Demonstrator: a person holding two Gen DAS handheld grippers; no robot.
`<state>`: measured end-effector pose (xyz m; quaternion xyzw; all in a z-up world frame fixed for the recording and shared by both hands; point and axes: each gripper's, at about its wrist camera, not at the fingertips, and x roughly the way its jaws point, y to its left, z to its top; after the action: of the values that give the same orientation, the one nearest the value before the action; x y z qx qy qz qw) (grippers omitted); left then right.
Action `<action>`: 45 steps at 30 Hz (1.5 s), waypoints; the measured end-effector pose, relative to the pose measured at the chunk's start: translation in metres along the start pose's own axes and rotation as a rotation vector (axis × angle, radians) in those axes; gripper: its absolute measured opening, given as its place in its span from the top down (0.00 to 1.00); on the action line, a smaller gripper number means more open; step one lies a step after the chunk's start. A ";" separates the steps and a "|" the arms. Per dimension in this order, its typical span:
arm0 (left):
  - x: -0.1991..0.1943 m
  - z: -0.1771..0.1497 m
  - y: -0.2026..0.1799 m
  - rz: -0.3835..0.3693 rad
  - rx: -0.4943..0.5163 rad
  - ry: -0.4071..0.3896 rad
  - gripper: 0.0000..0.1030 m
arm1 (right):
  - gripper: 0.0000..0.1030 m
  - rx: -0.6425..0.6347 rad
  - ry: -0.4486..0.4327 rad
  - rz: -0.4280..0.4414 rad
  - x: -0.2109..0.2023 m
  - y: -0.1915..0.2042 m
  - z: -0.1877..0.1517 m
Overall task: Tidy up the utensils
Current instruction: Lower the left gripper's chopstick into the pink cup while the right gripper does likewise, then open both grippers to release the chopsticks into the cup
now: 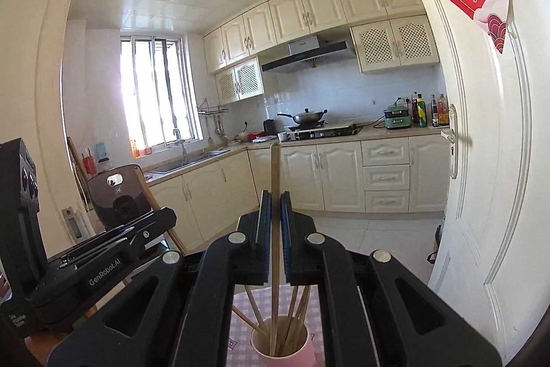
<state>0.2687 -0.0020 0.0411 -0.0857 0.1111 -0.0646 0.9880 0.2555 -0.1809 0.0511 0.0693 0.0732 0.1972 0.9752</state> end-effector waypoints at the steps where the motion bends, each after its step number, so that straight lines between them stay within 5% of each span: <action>1: 0.002 -0.004 0.001 -0.005 0.008 0.002 0.94 | 0.96 -0.008 0.003 -0.005 0.003 -0.001 -0.002; 21: 0.027 -0.062 0.016 -0.038 0.003 0.114 0.94 | 0.96 -0.020 0.118 -0.025 0.023 -0.007 -0.071; 41: 0.035 -0.077 0.019 -0.048 -0.005 0.220 0.93 | 0.94 0.015 0.163 -0.047 0.018 -0.009 -0.079; 45: 0.032 -0.078 0.019 -0.049 -0.005 0.232 0.93 | 0.81 0.019 0.164 -0.045 0.014 -0.007 -0.079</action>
<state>0.2838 0.0000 -0.0437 -0.0830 0.2228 -0.0978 0.9664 0.2579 -0.1736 -0.0290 0.0604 0.1563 0.1798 0.9693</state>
